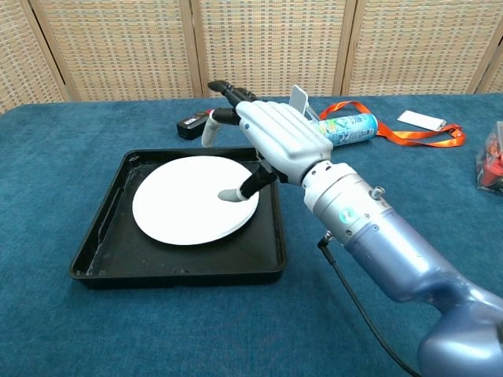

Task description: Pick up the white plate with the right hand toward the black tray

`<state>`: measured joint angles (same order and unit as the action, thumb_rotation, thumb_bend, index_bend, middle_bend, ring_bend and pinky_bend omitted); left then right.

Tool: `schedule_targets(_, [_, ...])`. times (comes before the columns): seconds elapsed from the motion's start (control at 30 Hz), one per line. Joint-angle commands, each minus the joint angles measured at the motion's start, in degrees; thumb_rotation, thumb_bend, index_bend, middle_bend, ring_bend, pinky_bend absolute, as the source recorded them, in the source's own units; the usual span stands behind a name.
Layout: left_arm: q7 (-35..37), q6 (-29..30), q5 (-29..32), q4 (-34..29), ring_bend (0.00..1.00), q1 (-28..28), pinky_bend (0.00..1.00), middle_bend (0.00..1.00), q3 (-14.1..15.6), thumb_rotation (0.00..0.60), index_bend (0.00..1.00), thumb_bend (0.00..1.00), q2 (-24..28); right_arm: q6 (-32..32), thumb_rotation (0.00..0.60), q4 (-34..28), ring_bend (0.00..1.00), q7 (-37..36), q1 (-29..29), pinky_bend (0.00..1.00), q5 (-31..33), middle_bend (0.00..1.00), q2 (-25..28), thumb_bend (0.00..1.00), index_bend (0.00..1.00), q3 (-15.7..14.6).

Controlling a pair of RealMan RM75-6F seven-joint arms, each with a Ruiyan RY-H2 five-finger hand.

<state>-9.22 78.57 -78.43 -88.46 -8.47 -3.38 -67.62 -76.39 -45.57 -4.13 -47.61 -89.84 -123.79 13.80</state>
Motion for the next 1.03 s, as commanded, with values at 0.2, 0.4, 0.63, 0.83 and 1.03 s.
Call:
schedule_targets(0.2, [-0.32, 0.4, -0.33, -0.19, 0.0, 0.15, 0.0, 0.0, 0.16, 0.6, 0.0, 0.0, 0.01, -2.13, 0.6, -4.41, 0.0, 2.32, 6.43, 0.16, 1.09, 0.03, 7.34, 0.2, 0.37, -3.07])
schedule_targets(0.4, [-0.99, 0.66, -0.57, -0.47, 0.0, 0.15, 0.0, 0.0, 0.21, 0.6, 0.0, 0.0, 0.03, -3.98, 0.6, -12.0, 0.0, 4.16, 12.79, 0.08, 2.4, 0.0, 15.83, 0.2, 0.24, -5.67])
schedule_targets(0.63, [-2.37, 1.47, -1.61, -1.38, 0.0, 0.31, 0.0, 0.0, 0.63, 0.6, 0.0, 0.0, 0.16, -5.07, 0.6, -23.67, 0.0, 12.06, 20.87, 0.0, 4.41, 0.0, 29.03, 0.2, 0.12, -10.26])
schedule_targets(0.83, [-3.69, 2.64, -3.13, -2.8, 0.0, 0.57, 0.0, 0.0, 1.1, 0.6, 0.0, 0.0, 0.44, -5.94, 0.6, -33.45, 0.0, 15.84, 27.35, 0.0, 7.58, 0.0, 38.35, 0.2, 0.02, -13.4])
schedule_targets(1.03, [-4.18, 3.28, -3.86, -3.44, 0.0, 0.86, 0.0, 0.0, 1.41, 0.6, 0.0, 0.0, 0.56, -8.15, 0.6, -35.4, 0.0, 14.94, 31.2, 0.0, 7.47, 0.0, 41.42, 0.2, 0.02, -14.77])
